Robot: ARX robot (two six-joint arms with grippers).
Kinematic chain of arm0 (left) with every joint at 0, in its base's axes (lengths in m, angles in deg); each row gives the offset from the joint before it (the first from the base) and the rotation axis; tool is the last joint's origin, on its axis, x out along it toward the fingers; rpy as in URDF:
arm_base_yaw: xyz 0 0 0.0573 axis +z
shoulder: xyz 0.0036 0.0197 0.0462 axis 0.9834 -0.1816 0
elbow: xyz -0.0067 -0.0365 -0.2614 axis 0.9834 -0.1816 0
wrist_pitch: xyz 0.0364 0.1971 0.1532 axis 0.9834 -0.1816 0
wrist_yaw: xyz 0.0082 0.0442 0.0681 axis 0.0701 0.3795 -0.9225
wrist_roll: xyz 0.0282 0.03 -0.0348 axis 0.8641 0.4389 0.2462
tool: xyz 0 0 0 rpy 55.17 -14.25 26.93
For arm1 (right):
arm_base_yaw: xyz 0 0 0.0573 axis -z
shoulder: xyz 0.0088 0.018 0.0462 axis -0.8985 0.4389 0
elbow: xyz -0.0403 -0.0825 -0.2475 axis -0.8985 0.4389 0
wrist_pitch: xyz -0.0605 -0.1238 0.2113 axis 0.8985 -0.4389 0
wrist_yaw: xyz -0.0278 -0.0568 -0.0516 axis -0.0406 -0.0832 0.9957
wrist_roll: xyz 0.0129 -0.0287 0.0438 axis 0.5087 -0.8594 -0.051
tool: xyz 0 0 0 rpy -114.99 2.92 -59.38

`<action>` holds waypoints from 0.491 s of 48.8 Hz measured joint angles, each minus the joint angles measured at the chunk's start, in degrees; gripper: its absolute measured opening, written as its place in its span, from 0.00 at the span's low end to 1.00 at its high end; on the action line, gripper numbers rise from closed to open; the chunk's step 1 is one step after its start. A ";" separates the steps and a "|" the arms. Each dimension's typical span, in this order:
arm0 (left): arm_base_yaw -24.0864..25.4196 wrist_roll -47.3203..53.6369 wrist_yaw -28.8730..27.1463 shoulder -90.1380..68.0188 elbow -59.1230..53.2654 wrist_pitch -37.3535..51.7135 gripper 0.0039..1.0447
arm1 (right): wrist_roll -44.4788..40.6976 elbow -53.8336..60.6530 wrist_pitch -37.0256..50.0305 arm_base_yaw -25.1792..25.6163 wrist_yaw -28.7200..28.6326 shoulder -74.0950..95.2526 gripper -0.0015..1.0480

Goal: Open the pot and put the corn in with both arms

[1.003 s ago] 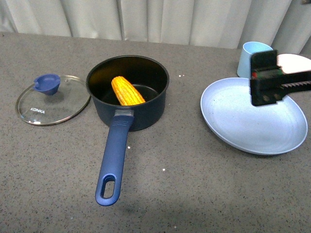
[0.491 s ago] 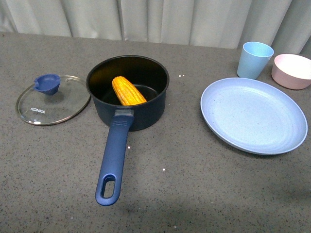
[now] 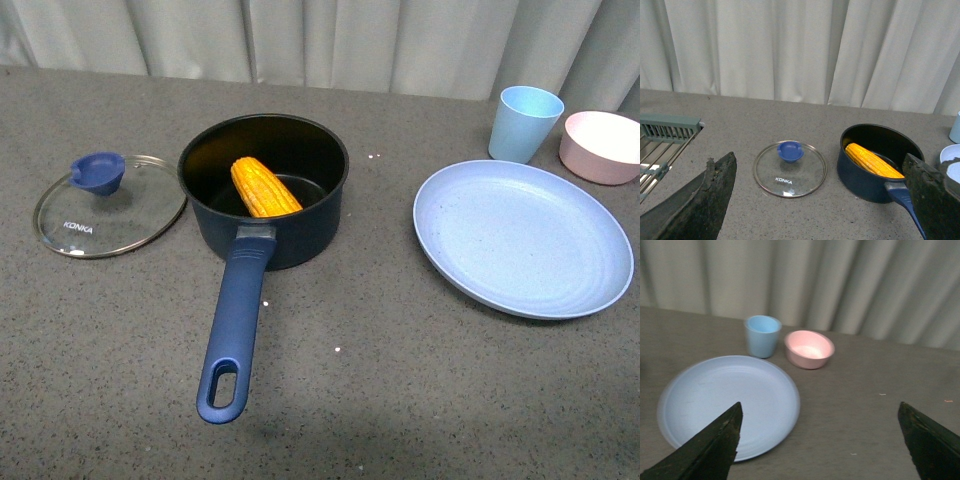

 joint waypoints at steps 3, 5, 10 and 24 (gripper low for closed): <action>0.00 0.02 0.02 0.00 0.00 -0.02 0.94 | 3.08 0.09 4.17 3.02 -10.12 -2.25 0.73; 0.00 0.02 -0.11 -0.02 0.00 -0.04 0.94 | 4.15 0.09 2.01 4.68 -13.55 -5.60 0.64; 0.00 0.02 -0.13 0.04 0.00 -0.04 0.94 | 5.60 -0.09 -9.53 8.44 -17.73 -15.37 0.42; 0.00 0.02 -0.13 0.04 0.00 -0.04 0.94 | 6.16 -0.09 -20.55 17.46 -28.33 -26.91 0.01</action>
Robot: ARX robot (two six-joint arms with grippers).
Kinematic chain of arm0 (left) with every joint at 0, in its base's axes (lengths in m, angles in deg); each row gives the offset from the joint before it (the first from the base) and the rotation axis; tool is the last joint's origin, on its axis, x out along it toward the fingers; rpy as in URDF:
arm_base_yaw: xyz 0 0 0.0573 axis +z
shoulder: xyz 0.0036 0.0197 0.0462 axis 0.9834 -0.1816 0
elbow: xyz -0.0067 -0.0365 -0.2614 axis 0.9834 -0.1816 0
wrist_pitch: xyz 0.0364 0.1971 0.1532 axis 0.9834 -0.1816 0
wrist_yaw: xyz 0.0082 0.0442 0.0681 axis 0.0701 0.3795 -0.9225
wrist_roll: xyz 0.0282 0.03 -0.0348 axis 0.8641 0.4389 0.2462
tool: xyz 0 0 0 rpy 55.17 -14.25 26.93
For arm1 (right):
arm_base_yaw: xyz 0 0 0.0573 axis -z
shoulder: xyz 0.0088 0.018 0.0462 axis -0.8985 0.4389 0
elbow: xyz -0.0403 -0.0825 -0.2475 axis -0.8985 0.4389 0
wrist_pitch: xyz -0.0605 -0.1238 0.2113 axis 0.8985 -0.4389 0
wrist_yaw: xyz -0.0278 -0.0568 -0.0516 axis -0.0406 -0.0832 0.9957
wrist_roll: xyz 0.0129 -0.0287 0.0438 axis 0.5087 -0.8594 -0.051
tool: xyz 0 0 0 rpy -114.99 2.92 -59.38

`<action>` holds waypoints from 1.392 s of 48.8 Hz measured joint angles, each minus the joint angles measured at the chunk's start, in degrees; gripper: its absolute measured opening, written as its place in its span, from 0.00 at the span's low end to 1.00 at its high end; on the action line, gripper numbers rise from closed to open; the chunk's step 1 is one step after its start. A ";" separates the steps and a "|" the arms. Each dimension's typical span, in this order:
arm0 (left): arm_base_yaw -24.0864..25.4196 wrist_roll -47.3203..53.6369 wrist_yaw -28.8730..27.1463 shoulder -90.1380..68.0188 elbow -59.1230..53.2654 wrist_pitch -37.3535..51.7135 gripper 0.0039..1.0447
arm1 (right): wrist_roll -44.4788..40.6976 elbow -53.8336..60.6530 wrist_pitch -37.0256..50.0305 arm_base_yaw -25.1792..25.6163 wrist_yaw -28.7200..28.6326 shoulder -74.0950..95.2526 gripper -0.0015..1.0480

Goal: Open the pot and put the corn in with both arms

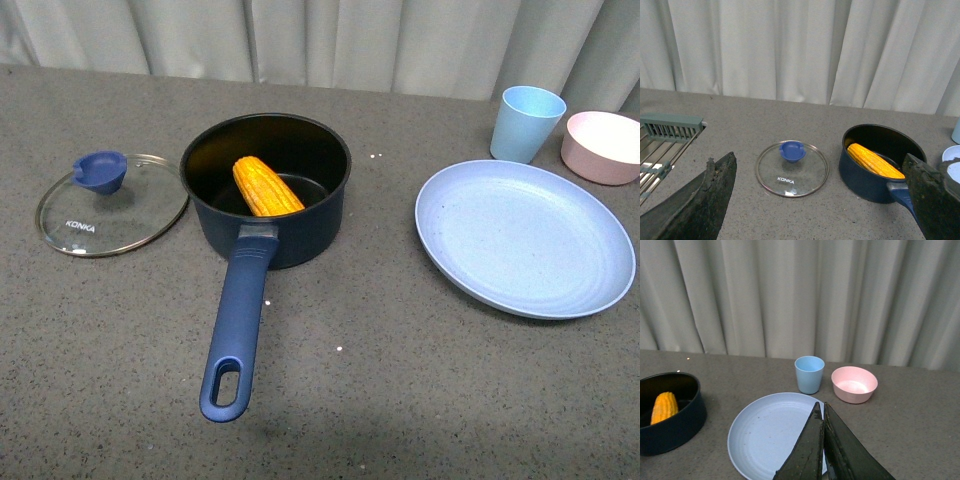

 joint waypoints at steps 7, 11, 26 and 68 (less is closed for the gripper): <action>0.00 0.00 0.04 0.00 0.00 0.00 0.94 | 0.04 -0.02 -3.02 2.86 -0.76 -3.34 0.01; 0.00 0.00 0.04 0.00 0.00 0.00 0.94 | 0.04 -0.02 -4.50 2.91 -0.92 -4.81 0.01; 0.00 0.00 0.02 0.00 0.00 0.00 0.94 | 0.04 -0.02 -8.13 2.95 -0.94 -8.44 0.01; 0.00 0.00 0.02 0.00 0.00 0.00 0.94 | 0.02 -0.07 -18.38 2.95 -0.96 -18.32 0.64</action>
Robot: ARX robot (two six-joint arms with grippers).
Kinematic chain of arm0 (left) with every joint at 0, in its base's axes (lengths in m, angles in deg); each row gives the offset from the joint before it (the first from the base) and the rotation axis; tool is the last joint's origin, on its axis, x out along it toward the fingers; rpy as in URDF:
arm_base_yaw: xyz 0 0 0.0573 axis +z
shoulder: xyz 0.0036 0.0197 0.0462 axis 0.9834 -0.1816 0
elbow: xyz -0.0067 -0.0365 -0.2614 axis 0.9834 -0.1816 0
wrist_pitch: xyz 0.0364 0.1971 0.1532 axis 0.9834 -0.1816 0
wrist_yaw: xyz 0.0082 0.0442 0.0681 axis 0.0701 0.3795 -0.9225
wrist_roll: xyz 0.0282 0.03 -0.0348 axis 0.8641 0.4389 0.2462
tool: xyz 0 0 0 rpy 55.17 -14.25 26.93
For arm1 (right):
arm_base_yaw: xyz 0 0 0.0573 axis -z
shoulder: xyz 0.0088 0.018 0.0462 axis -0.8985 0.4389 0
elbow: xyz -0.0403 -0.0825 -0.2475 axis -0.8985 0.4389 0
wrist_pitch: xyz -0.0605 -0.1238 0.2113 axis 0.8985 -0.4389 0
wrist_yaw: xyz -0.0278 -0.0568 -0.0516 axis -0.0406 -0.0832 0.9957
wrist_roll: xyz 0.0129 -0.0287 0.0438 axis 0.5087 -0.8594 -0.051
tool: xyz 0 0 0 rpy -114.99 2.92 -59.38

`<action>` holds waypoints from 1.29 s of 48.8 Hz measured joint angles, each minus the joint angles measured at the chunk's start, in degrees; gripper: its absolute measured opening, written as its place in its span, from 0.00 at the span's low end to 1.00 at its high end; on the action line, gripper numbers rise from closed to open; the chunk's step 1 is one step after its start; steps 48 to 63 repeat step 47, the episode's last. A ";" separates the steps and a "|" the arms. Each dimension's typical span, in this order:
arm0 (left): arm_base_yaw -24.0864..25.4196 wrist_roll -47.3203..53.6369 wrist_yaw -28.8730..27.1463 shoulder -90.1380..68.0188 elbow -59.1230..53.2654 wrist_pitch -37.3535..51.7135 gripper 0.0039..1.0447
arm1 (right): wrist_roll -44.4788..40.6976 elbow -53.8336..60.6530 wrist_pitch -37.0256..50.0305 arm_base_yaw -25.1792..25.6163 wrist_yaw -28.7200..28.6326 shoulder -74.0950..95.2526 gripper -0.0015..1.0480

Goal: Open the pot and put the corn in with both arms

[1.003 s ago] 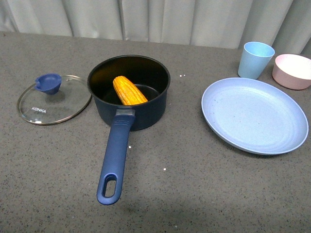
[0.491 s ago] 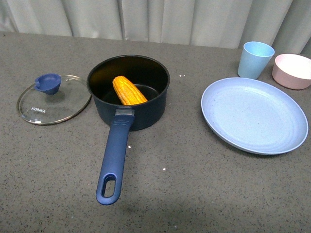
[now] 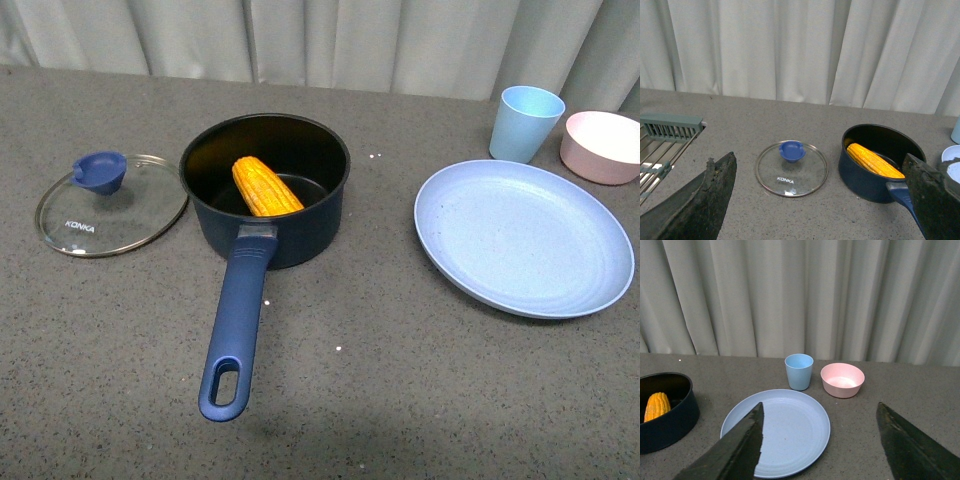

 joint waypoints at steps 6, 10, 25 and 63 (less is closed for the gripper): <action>0.00 0.00 0.00 0.00 0.00 0.00 0.94 | 0.00 0.00 0.00 0.00 0.00 0.00 0.82; 0.00 0.00 0.00 0.00 0.00 0.00 0.94 | 0.04 0.00 0.00 0.00 0.00 0.00 0.93; 0.00 0.00 0.00 0.00 0.00 0.00 0.94 | 0.04 0.00 0.00 0.00 0.02 0.00 0.91; 0.00 0.00 0.00 0.00 0.00 0.00 0.94 | 0.04 0.00 0.00 0.00 0.02 0.00 0.91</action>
